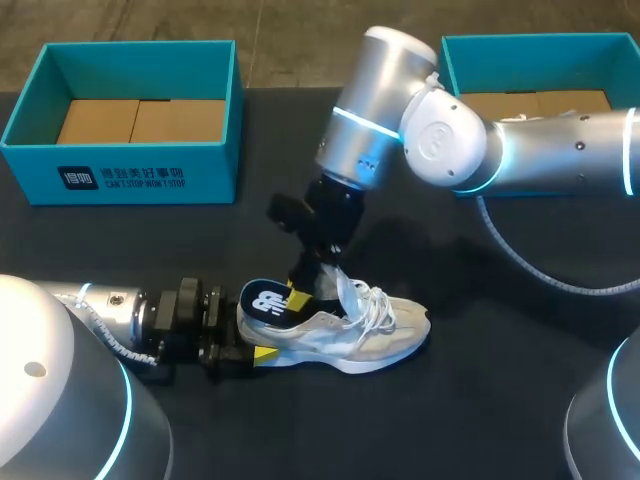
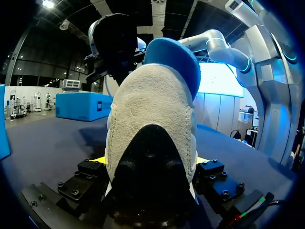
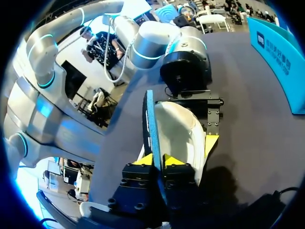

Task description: Take the shoe out of the shoebox, open the shoe tongue, remove and reinsert the insole, then place the shoe into the shoebox

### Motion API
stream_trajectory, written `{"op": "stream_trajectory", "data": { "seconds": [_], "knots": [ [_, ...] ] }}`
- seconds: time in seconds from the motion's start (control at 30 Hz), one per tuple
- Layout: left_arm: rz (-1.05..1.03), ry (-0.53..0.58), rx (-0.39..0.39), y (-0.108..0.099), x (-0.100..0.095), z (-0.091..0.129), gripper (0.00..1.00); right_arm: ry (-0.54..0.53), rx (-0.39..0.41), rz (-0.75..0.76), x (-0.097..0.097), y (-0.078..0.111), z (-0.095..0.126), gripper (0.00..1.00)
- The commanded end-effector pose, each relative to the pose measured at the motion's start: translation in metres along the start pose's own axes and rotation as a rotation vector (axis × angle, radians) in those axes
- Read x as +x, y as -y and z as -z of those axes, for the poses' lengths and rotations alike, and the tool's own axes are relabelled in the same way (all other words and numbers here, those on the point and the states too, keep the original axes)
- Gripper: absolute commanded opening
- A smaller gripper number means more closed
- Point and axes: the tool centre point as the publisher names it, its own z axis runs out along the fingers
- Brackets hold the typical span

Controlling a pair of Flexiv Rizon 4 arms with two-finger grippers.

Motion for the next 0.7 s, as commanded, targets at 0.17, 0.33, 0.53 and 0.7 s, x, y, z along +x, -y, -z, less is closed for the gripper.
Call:
{"op": "stream_trajectory", "data": {
  "seconds": [0.17, 0.33, 0.53, 0.7],
  "knots": [
    [0.000, 0.001, 0.000, 0.000, 0.000, 0.000, 0.00, 0.016, 0.008, 0.022, 0.002, -0.005, 0.001, 0.00],
    [0.000, 0.001, 0.000, 0.000, 0.000, 0.000, 0.00, 0.068, 0.006, 0.056, 0.009, -0.013, 0.016, 0.00],
    [0.000, 0.001, 0.000, 0.000, 0.000, 0.000, 0.00, 0.115, -0.022, 0.091, 0.016, -0.022, 0.034, 0.00],
    [0.000, 0.001, 0.000, 0.000, 0.000, 0.000, 0.00, 0.115, -0.065, 0.124, 0.016, -0.026, 0.040, 0.00]
  ]
}}
